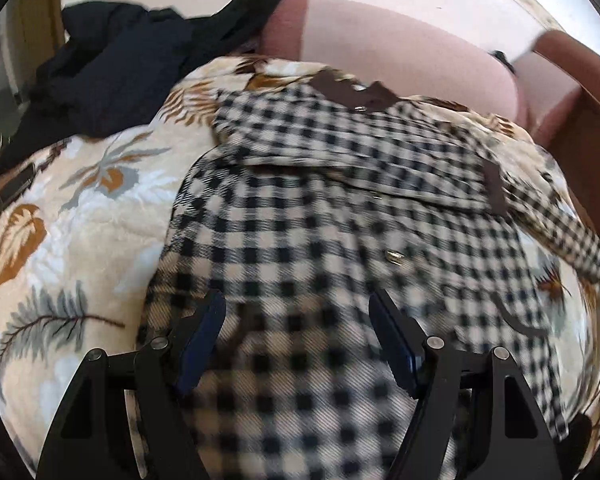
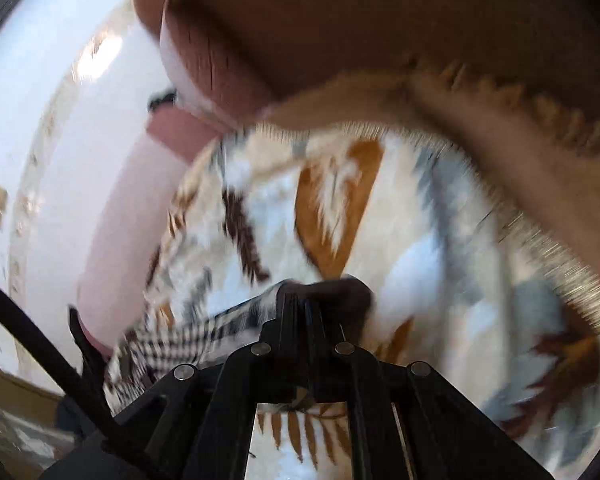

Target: Fold large clothes

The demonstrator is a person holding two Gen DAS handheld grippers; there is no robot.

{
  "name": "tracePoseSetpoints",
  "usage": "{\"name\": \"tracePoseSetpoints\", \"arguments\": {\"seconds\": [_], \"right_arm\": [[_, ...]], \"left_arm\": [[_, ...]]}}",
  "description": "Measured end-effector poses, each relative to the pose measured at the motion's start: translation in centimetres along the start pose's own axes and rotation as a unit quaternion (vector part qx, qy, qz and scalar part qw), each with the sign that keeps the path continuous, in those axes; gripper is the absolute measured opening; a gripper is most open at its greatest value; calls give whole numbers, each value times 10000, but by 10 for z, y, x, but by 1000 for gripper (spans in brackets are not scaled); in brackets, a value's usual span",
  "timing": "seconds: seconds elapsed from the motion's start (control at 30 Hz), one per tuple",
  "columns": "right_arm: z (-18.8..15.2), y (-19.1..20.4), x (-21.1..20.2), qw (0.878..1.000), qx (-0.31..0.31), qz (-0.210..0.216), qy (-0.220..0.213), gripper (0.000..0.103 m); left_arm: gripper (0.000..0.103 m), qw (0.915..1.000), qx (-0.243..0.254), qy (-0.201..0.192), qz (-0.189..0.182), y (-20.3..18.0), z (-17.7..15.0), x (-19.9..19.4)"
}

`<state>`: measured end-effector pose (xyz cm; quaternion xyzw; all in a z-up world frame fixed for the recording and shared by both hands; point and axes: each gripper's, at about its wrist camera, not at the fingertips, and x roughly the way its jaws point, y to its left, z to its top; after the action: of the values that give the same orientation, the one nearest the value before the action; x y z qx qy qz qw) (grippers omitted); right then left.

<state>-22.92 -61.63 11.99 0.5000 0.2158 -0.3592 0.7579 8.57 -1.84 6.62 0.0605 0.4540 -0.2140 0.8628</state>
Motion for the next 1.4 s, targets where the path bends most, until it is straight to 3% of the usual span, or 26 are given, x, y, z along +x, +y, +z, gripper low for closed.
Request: {"name": "tracePoseSetpoints", "arguments": {"seconds": [0.1, 0.17, 0.23, 0.27, 0.3, 0.37, 0.47, 0.57, 0.67, 0.83, 0.87, 0.97, 1.07, 1.13, 1.17, 1.2, 1.3, 1.4], "right_arm": [[9, -10, -28, 9977, -92, -445, -508, 4], [10, -23, -38, 9971, -56, -499, -570, 7], [4, -34, -35, 9992, 9, -200, -349, 7], [0, -38, -31, 9997, 15, -64, -226, 14], [-5, -40, -27, 9999, 13, 40, -103, 28], [-20, -42, -10, 9997, -70, 164, 139, 41], [-34, -38, 20, 9984, -24, 309, 483, 42], [-36, -33, 50, 9975, 65, 301, 641, 41], [-36, -33, 71, 9908, 421, 767, 1032, 7], [-27, -53, 27, 9909, 610, 1070, 535, 7], [-28, -63, 17, 9916, 701, 986, 461, 5], [-24, -93, -16, 9971, 733, 159, -156, 3], [-30, -109, -30, 9939, 961, 527, -132, 7], [-41, -105, -26, 9904, 993, 951, 132, 26], [-46, -98, -20, 9880, 996, 1159, 239, 52], [-50, -93, -16, 9864, 978, 1283, 305, 60], [-69, -63, 9, 9855, 725, 1389, 657, 60], [-78, -44, 37, 9902, 597, 955, 827, 60]], "left_arm": [[73, 9999, -77, -9, -105, -15, -7, -18], [73, 9996, -201, 36, -208, -21, -11, -24], [73, 9992, -290, 100, -272, -28, -16, -29], [73, 9990, -313, 129, -286, -30, -19, -30], [73, 9990, -324, 159, -272, -33, -21, -32], [73, 9990, -324, 185, -241, -37, -27, -34], [73, 9991, -309, 216, -217, -42, -32, -39], [73, 9987, -340, 276, -243, -46, -36, -41], [73, 9976, -468, 373, -345, -48, -39, -40], [73, 9978, -424, 371, -361, -53, -43, -40], [73, 9977, -413, 387, -372, -55, -43, -39], [73, 9969, -428, 486, -456, -60, -44, -32], [73, 9967, -324, 532, -515, -68, -46, -26], [73, 9969, -219, 536, -533, -74, -48, -25], [73, 9969, -195, 533, -548, -76, -49, -24], [73, 9968, -178, 527, -576, -76, -49, -24], [73, 9968, -192, 489, -609, -73, -48, -25], [73, 9970, -281, 405, -589, -60, -45, -26]]}}
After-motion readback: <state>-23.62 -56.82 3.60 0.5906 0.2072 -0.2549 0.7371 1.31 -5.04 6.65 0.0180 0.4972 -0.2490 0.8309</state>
